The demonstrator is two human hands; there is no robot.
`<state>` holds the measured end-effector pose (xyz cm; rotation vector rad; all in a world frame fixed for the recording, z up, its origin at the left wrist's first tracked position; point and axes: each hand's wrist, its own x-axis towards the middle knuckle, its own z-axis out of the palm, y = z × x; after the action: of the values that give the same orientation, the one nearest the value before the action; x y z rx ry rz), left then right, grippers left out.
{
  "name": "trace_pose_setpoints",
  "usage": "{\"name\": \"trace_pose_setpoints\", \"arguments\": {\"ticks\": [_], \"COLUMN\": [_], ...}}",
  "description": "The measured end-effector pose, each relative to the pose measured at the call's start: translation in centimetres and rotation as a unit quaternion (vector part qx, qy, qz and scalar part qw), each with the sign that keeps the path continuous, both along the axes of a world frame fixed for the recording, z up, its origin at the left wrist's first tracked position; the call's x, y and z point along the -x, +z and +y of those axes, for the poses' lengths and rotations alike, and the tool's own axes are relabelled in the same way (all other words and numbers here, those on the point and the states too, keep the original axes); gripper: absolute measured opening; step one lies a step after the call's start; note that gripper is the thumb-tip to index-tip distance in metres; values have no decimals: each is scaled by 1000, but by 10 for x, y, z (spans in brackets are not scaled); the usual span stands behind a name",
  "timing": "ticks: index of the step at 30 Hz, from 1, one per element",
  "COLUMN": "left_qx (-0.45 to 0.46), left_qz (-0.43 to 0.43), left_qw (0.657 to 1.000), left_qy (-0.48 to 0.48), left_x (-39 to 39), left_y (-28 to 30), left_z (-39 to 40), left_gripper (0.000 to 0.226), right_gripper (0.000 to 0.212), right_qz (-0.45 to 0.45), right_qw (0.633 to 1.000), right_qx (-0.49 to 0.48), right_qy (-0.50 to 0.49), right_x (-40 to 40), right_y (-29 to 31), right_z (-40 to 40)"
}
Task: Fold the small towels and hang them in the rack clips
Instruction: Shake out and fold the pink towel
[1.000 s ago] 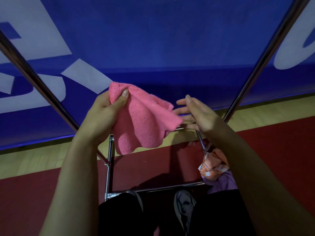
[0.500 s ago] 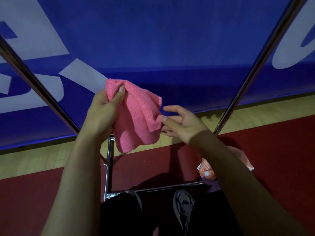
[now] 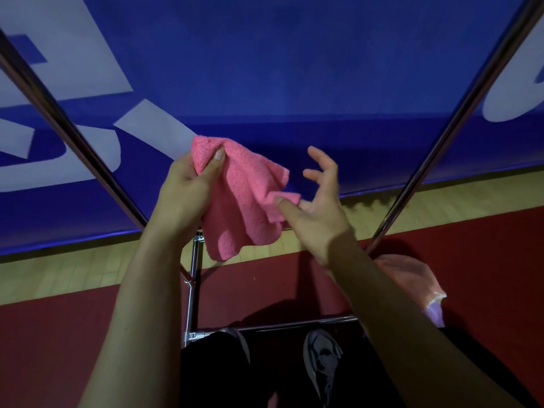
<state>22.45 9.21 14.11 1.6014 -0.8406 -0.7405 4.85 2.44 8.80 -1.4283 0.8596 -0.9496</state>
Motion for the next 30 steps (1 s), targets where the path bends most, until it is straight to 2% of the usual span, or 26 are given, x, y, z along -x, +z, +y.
{"name": "trace_pose_setpoints", "arguments": {"ticks": [4, 6, 8, 9, 11, 13, 15, 17, 19, 22, 27, 30], "left_qx": [-7, -8, -7, -8, -10, -9, -7, 3, 17, 30, 31, 56], "left_qz": [-8, -19, -26, -26, -26, -32, -40, -44, -59, -79, -82, -43], "left_qw": [1000, 1000, 1000, 999, 999, 999, 998, 998, 996, 993, 993, 993], "left_qy": [4, -10, -16, -18, -24, -31, -40, -50, -64, -85, -84, -92], "left_x": [-8, -10, -10, -8, -5, -4, -5, -5, -4, -2, -2, 0], "left_y": [0, -1, 0, 0, 1, 1, 1, 1, 3, 5, 5, 7], "left_z": [5, 7, 7, 7, 6, 6, 6, 7, 7, 7, 8, 7], "left_gripper": [30, 29, 24, 23, 25, 25, 21, 20, 24, 23, 14, 18], "right_gripper": [59, 51, 53, 56, 59, 57, 54, 49, 36, 14, 11, 9], "right_qz": [2, -20, -34, 8, 164, 252, 244, 170, 128, 149, 129, 125], "right_qw": [999, 1000, 996, 993, 964, 937, 944, 973, 985, 981, 987, 989], "right_qx": [13, 19, 27, 75, 193, 237, 219, 154, 112, 125, 95, 24], "right_qy": [-35, 15, 81, 96, 75, 49, 33, 20, 13, 16, 31, 79], "right_x": [19, 30, 36, 37, 35, 31, 31, 36, 43, 53, 56, 52], "right_y": [22, 28, 31, 30, 21, 16, 12, 14, 19, 24, 22, 19], "right_z": [-12, -18, -19, -20, -20, -15, -17, -23, -31, -35, -37, -36]}}
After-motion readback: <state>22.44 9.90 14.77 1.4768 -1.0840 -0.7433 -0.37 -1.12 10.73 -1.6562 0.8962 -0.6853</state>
